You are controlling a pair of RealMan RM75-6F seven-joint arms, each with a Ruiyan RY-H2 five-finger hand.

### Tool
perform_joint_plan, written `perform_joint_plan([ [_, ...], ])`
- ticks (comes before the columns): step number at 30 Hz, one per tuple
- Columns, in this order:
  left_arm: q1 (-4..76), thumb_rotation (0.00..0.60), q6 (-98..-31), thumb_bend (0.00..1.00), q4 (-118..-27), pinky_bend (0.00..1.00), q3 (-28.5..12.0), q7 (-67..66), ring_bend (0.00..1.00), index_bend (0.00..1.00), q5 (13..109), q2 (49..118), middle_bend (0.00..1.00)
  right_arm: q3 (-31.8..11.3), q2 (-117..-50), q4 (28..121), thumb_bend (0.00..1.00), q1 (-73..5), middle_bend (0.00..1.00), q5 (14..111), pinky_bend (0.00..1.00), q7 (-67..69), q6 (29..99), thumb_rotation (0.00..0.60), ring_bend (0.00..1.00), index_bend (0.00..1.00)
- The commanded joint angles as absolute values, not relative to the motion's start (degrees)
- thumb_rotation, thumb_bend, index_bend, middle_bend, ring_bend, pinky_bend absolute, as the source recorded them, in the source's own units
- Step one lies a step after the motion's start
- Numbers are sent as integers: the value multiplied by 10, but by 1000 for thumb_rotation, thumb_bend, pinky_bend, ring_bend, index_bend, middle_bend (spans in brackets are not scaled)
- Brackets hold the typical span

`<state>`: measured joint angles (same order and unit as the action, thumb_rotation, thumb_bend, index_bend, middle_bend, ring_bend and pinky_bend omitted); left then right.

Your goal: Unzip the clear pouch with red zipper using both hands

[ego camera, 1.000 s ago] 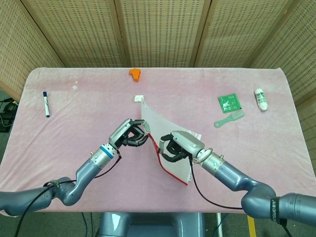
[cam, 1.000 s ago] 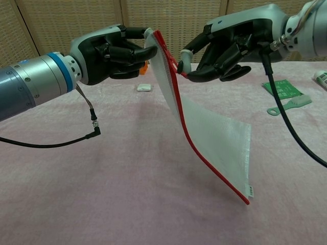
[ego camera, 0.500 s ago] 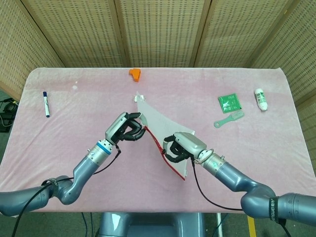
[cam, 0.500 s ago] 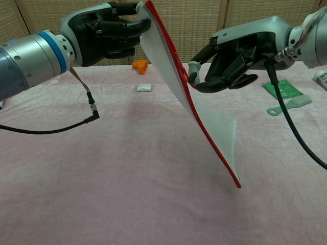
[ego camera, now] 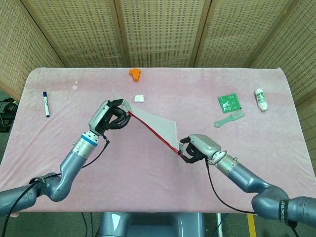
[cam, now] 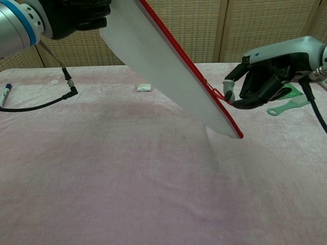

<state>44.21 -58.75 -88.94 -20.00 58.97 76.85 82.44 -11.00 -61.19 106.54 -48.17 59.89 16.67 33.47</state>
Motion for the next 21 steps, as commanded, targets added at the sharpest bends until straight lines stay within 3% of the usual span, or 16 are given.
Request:
perform_joint_plan([
  [1,435,600,-591,911,-893,1000,-206,596,876,846,765,811,981,-98,-605,1053,688,-470,993,613,1000,165,330,600,942,805],
  [21,421,600,-597,909,-884,1000,-211,608,876,847,758,804,981,-74,-593,1009,691,-446,993,646,1000,165,311,600,942,805],
])
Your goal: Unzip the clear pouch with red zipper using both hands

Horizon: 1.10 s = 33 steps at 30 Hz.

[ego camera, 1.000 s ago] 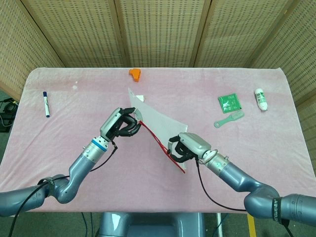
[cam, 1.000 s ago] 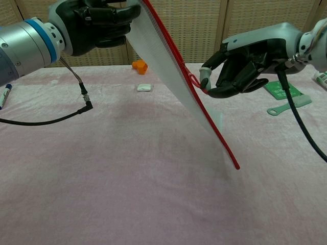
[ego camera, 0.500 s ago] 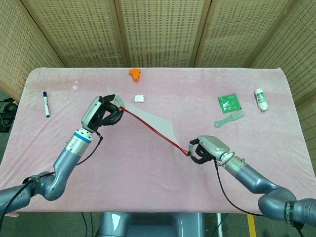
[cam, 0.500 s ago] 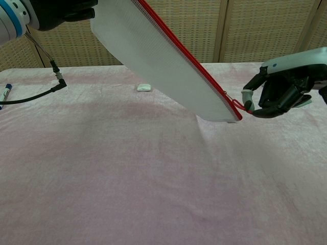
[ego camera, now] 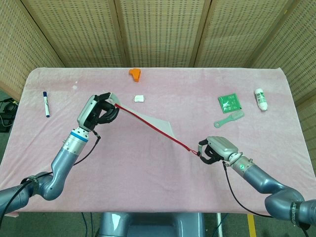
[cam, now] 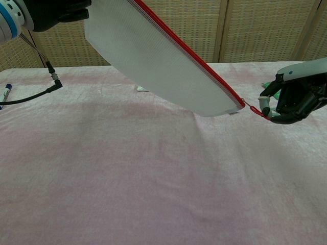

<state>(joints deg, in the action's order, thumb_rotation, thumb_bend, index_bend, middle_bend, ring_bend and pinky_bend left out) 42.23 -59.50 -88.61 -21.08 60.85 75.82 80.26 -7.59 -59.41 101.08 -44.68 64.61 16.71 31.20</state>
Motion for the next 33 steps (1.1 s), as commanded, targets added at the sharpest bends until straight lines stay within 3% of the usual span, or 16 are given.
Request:
perform_joint_plan([
  [1,420,600,-599,908,-882,1000,-211,606,876,847,758,806,981,-73,-593,1007,691,-446,993,646,1000,164,310,600,942,805],
  [12,416,600,-604,890,-873,1000,-208,608,876,849,758,820,981,-73,-595,995,691,-440,993,651,1000,159,316,600,942,805],
  [14,415,600,-609,793,-870,1000,-206,604,876,807,765,821,981,-76,-598,993,671,-435,993,653,1000,159,329,600,943,772],
  [15,414,600,-610,591,-869,1000,-202,603,876,678,772,821,981,-77,-599,992,600,-432,993,655,1000,158,336,600,943,688],
  [16,414,600,-609,393,-869,1000,-198,603,876,514,780,818,980,-77,-600,991,456,-429,991,658,1000,156,342,600,944,553],
  [18,412,600,-609,90,-869,1000,-187,601,876,161,798,809,980,-76,-602,986,161,-423,986,667,1000,142,363,600,944,308],
  [19,411,600,-611,14,-869,1000,-182,595,876,37,805,804,978,-74,-603,983,48,-419,983,674,1000,129,377,600,944,204],
  [22,401,600,-629,0,-871,1000,-176,534,876,0,807,793,973,-66,-607,975,0,-403,976,701,1000,83,429,600,943,52],
  [27,378,584,-656,0,-905,1000,-178,419,875,0,783,752,949,-57,-602,971,0,-370,948,728,1000,28,509,600,921,0],
  [29,358,579,-677,0,-924,981,-170,358,851,0,780,727,908,-54,-602,963,0,-349,885,749,982,16,554,600,860,0],
  [30,350,579,-685,0,-931,943,-166,330,804,0,778,717,859,-53,-602,959,0,-339,812,757,925,13,573,600,794,0],
  [32,329,578,-705,0,-945,776,-153,254,633,0,773,694,684,-48,-605,949,0,-317,610,777,710,10,616,600,607,0],
  [33,321,581,-711,0,-955,604,-147,225,468,0,769,684,516,-46,-605,947,0,-309,442,784,531,10,629,600,429,0],
])
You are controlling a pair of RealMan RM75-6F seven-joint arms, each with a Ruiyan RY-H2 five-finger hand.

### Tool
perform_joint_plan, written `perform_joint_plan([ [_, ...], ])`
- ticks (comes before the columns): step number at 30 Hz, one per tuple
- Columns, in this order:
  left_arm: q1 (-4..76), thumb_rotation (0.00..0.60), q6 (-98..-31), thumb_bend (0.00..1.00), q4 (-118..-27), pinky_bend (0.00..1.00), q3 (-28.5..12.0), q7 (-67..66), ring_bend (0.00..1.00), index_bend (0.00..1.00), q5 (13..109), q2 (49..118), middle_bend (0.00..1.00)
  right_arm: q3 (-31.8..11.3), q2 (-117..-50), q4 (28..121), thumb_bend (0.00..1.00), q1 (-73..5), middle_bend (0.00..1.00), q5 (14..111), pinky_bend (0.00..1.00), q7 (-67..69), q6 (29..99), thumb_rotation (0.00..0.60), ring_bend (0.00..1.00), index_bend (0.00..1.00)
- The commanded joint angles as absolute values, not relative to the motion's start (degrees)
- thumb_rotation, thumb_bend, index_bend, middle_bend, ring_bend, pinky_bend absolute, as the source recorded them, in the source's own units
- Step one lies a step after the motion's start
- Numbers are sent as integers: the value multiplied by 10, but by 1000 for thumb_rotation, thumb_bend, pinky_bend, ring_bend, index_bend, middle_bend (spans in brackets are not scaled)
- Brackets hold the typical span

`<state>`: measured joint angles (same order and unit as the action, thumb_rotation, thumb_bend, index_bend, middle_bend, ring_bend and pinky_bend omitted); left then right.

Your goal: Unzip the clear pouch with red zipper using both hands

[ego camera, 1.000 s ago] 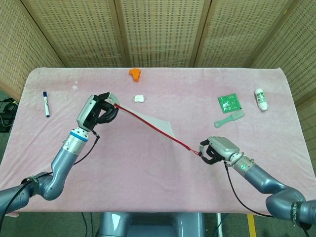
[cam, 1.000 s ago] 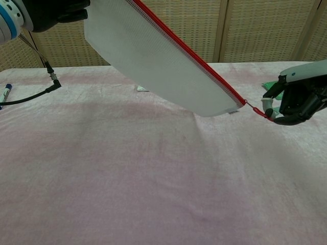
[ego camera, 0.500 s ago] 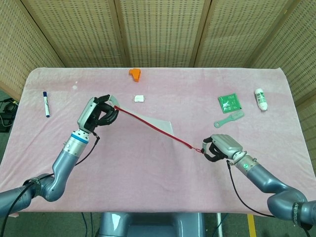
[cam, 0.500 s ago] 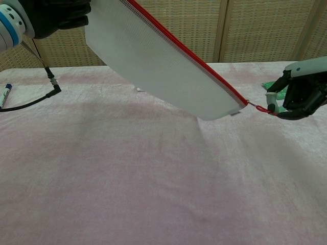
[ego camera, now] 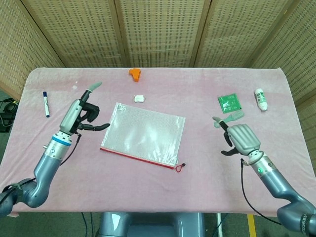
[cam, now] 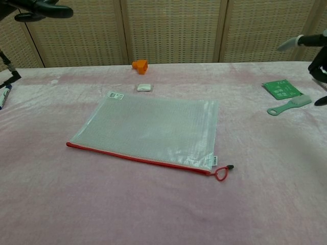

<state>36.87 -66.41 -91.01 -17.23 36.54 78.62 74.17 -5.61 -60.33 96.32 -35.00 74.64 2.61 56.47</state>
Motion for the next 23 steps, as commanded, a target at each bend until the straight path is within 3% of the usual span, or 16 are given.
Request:
perform_joint_plan([
  [1,309,587,-720,0,-963,407,-140,190,278,0,764,672,324,-43,-603,944,0,-299,265,791,355,6,645,600,239,0],
  [3,289,597,-736,0,-982,131,-128,137,53,0,755,653,79,-39,-602,942,0,-282,56,801,130,2,672,600,36,0],
  [5,254,600,-761,0,-1007,12,-102,58,0,0,741,623,0,-30,-595,946,0,-254,0,810,21,-9,710,600,0,0],
  [11,166,600,-849,0,-1042,0,-48,-46,0,0,734,597,0,-9,-600,953,0,-186,0,836,0,-32,801,600,0,0],
  [17,93,600,-916,0,-1008,0,-1,-35,0,0,776,610,0,5,-612,946,0,-136,0,860,0,-48,863,600,0,0],
  [23,62,600,-927,0,-978,0,18,4,0,0,808,617,0,6,-615,942,0,-106,0,876,0,-43,900,600,0,0],
])
